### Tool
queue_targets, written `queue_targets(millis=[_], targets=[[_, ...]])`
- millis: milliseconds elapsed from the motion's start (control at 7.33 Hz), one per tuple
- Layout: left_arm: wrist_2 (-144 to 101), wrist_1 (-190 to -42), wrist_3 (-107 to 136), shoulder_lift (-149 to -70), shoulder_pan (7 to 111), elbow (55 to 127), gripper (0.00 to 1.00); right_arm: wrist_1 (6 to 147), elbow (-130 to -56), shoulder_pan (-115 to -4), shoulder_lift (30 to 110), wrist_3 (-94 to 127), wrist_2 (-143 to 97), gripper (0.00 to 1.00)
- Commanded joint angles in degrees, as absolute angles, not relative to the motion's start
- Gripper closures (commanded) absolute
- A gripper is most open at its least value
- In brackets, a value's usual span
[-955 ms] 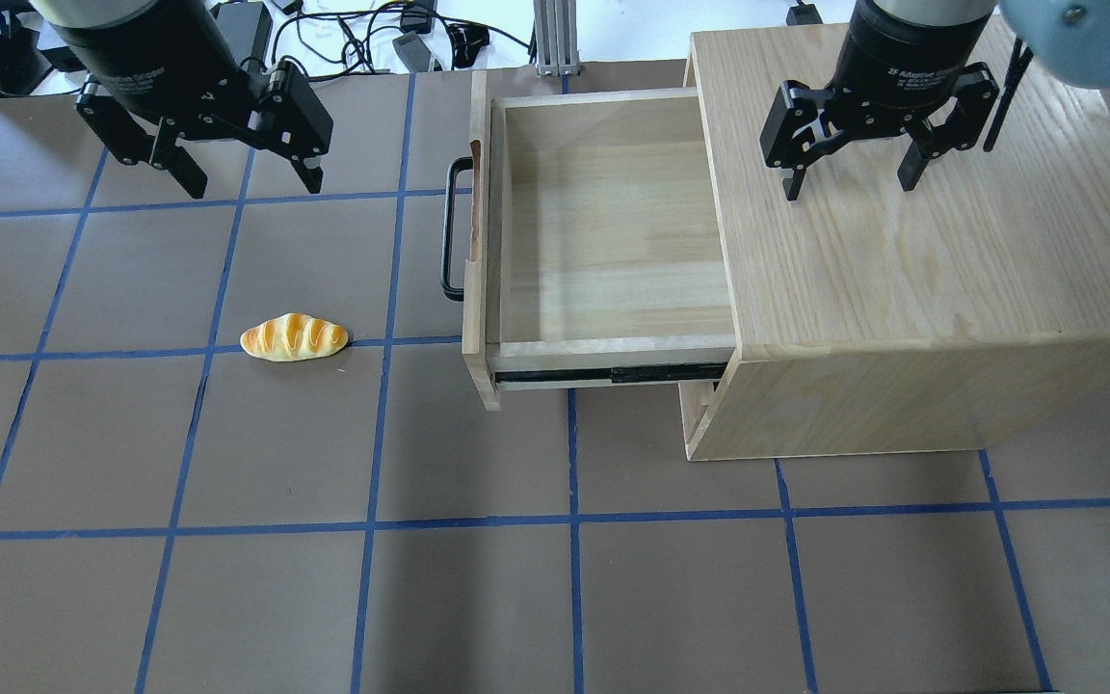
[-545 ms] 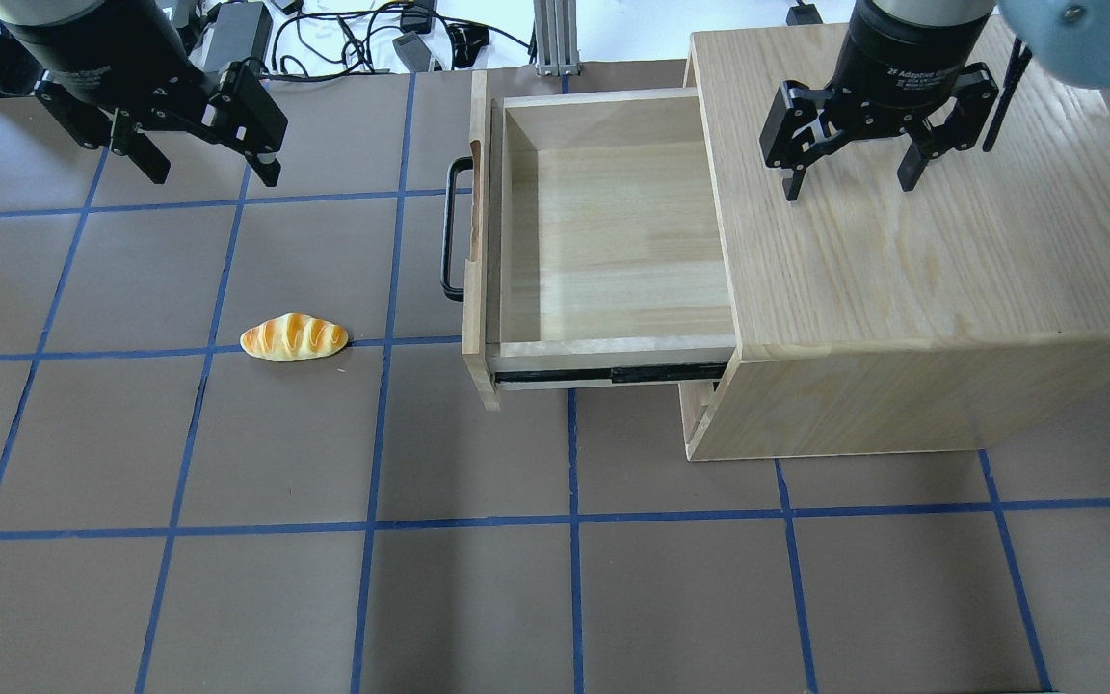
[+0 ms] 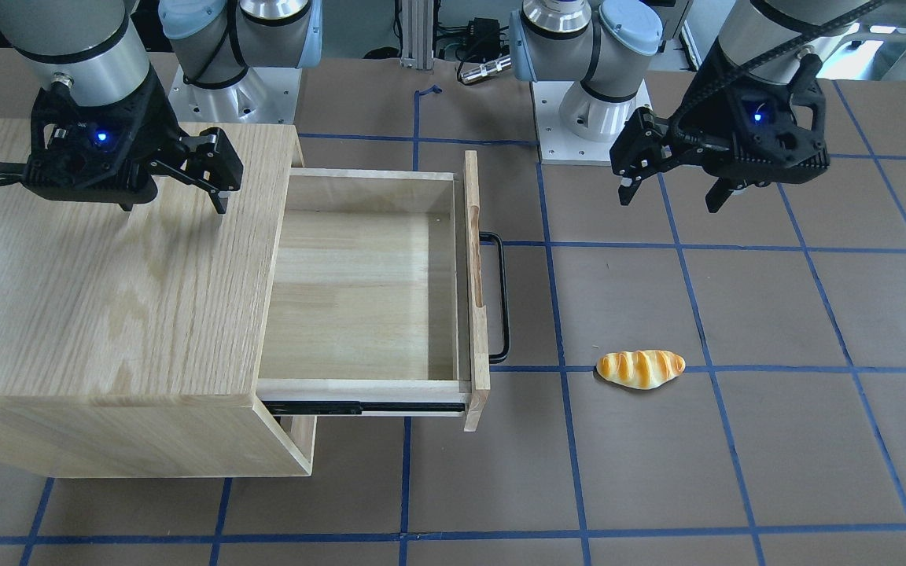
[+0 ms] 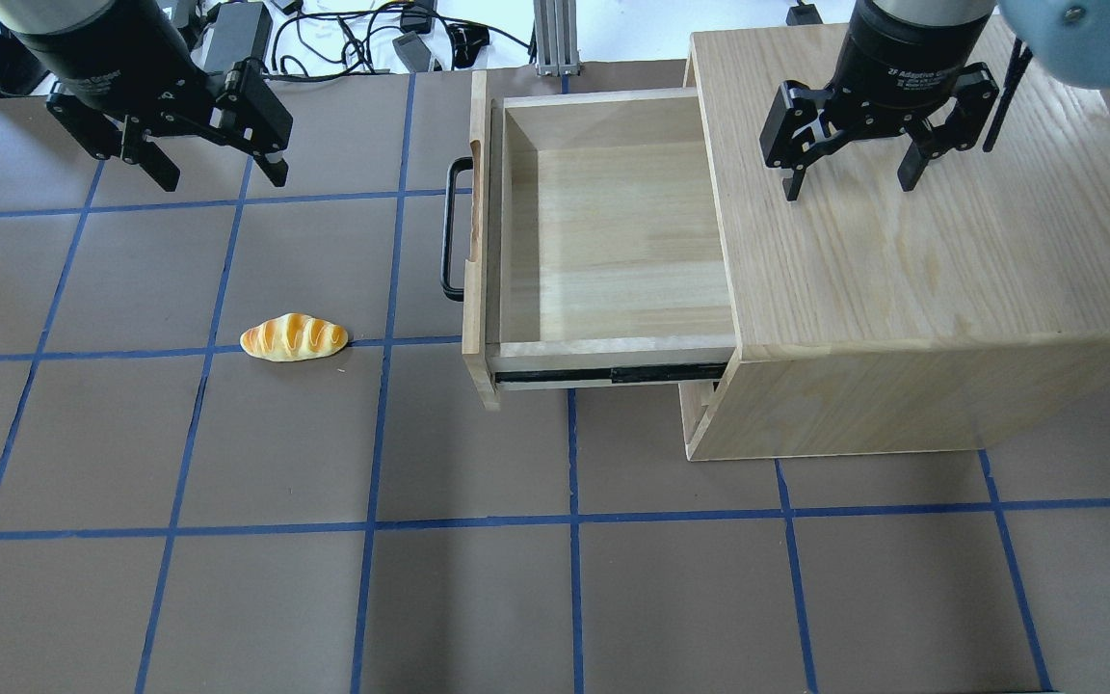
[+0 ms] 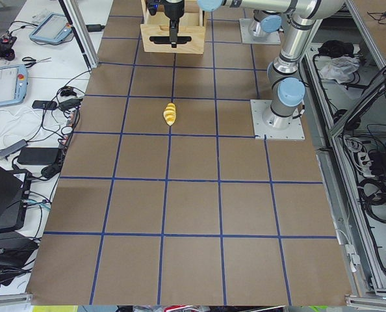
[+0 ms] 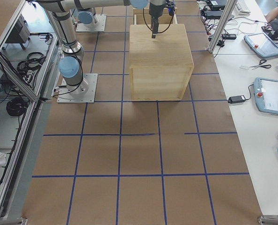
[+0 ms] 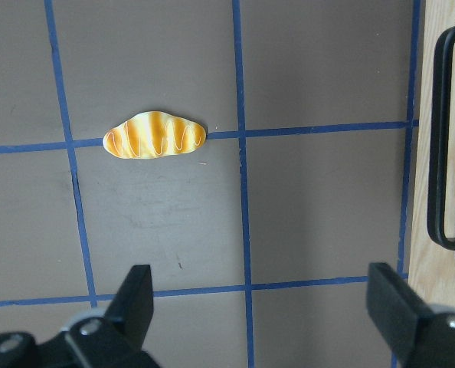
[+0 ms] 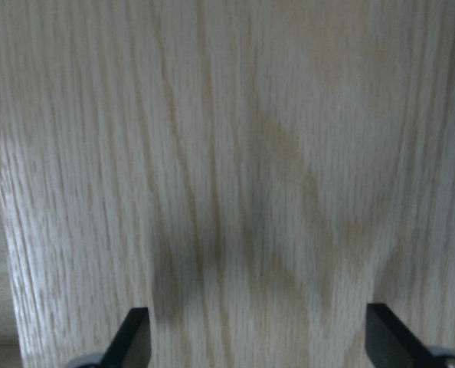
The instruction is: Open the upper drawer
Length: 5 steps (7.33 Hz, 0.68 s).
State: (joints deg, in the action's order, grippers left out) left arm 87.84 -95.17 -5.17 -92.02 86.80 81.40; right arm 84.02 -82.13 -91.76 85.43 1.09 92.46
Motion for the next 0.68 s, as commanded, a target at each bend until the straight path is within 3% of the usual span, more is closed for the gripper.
queue_targets(millis=[0,545], targets=[[88.59,-95.01,-5.19,-91.06,86.84,81.21,0.0,84.02,-82.09,-91.76,85.43,1.14,92.46,0.0],[90.17,-95.1,-5.27,-92.11,86.84,81.56,0.0,84.02,-82.09,-91.76,85.43,1.14,92.46,0.0]])
